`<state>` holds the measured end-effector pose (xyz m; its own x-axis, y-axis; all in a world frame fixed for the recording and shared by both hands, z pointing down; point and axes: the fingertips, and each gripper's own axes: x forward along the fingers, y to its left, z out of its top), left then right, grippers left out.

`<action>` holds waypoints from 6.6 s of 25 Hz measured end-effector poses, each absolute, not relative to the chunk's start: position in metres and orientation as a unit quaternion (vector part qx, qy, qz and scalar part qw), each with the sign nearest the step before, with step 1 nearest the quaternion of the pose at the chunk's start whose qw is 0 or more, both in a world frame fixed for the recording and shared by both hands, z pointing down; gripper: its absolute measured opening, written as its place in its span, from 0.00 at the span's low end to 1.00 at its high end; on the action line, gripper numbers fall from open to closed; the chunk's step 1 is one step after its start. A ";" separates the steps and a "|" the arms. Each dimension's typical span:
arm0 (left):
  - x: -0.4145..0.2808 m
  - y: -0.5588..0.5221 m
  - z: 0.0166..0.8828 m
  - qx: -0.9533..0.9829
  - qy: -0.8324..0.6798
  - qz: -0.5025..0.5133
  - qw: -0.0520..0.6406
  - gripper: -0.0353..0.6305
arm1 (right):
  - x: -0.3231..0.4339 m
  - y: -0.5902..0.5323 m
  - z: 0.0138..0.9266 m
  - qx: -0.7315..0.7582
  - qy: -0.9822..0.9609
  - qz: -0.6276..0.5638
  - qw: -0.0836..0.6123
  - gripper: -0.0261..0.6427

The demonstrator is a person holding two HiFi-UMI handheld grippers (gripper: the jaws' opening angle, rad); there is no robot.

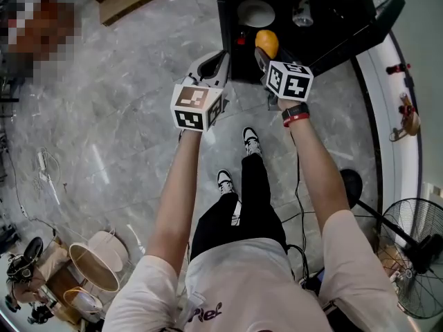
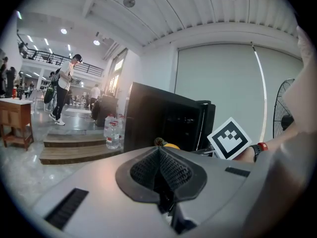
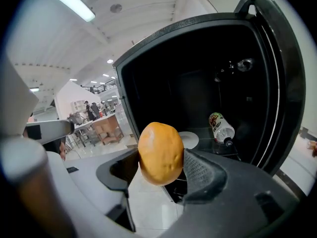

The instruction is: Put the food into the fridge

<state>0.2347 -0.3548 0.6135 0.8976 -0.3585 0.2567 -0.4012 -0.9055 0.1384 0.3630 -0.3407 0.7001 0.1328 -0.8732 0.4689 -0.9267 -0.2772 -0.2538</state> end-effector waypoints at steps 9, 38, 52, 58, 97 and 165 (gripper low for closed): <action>0.258 -0.366 0.636 0.974 -0.178 0.112 0.085 0.08 | 0.389 -0.387 0.724 0.745 -0.610 0.263 0.057 0.48; 0.309 -0.416 0.690 0.977 -0.182 0.092 0.066 0.08 | 0.465 -0.507 0.798 0.724 -0.640 0.170 0.192 0.48; 0.313 -0.425 0.705 0.980 -0.164 0.102 0.038 0.08 | 0.482 -0.536 0.836 0.679 -0.661 0.160 0.276 0.47; 0.312 -0.429 0.708 0.979 -0.171 0.099 0.045 0.08 | 0.483 -0.543 0.840 0.677 -0.662 0.165 0.276 0.49; 0.260 -0.382 0.626 0.974 -0.182 0.115 0.071 0.08 | 0.444 -0.428 0.740 0.702 -0.640 0.224 0.217 0.51; 0.070 -0.184 0.433 0.974 -0.215 0.057 0.044 0.08 | 0.262 -0.079 0.458 0.794 -0.593 0.129 0.023 0.12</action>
<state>0.0696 -0.1838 0.4332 0.9009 -0.4141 0.1304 -0.4242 -0.9035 0.0615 0.2622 -0.0787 0.4578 0.2630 -0.9365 0.2319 -0.9483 -0.2952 -0.1166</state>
